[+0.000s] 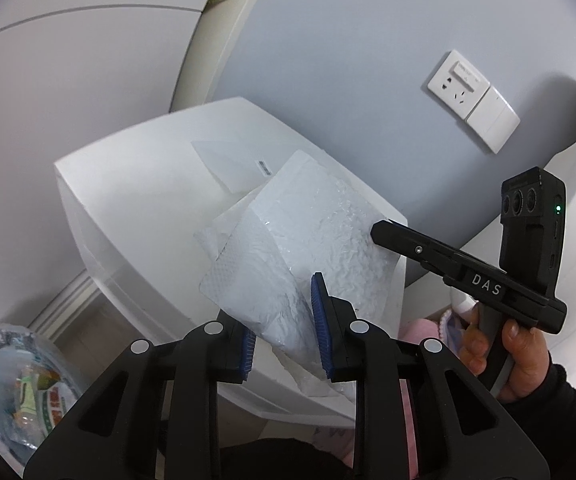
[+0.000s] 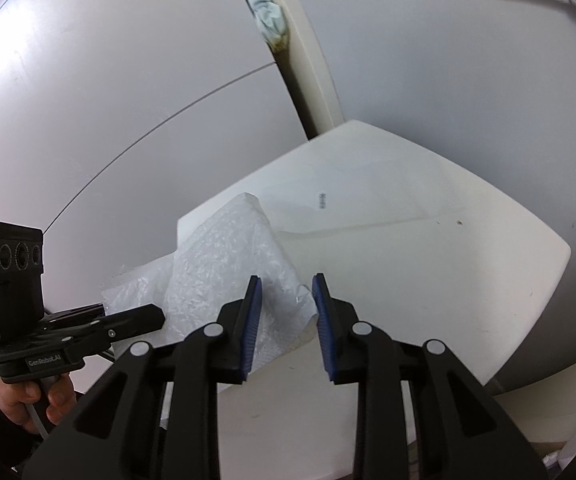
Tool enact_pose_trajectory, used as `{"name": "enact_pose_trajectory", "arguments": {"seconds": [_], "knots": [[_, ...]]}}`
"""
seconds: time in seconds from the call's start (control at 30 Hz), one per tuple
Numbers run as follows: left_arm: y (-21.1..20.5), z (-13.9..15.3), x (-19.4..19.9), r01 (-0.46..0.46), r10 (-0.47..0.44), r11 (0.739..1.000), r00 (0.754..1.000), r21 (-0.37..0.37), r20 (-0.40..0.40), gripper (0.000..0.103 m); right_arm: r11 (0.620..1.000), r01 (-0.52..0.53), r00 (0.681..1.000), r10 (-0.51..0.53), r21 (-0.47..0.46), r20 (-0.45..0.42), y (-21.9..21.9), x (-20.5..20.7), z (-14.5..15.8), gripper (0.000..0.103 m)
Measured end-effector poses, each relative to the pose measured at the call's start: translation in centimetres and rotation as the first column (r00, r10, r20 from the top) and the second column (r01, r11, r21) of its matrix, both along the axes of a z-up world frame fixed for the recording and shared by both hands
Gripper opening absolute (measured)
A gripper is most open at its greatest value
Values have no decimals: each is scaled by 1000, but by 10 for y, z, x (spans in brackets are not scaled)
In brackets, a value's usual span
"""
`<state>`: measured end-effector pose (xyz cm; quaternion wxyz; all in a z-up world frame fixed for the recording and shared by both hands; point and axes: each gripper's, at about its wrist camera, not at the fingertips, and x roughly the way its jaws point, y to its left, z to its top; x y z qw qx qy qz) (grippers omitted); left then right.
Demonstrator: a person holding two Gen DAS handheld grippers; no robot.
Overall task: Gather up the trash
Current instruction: 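Lift the bubble-wrap sheet off the cabinet with the left tool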
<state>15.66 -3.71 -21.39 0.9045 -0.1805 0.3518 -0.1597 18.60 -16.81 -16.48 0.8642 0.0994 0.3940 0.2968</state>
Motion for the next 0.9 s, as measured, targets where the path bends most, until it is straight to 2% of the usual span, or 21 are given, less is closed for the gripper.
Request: {"name": "enact_pose_trajectory", "arguments": {"seconds": [0.3,0.53,0.9], "knots": [[47,25,-27,-56,55,998,998,18,34,23,998,-57,997,57,-2,50,47,-8,26,26],[107,48,-52,-115,114,993,991,26,64,23,992,-122,988,123,-25,93,100,-21,44,26],[183,61,-97,-208,205,978,975,19,86,23,978,-204,968,209,-54,138,176,-46,62,26]]}}
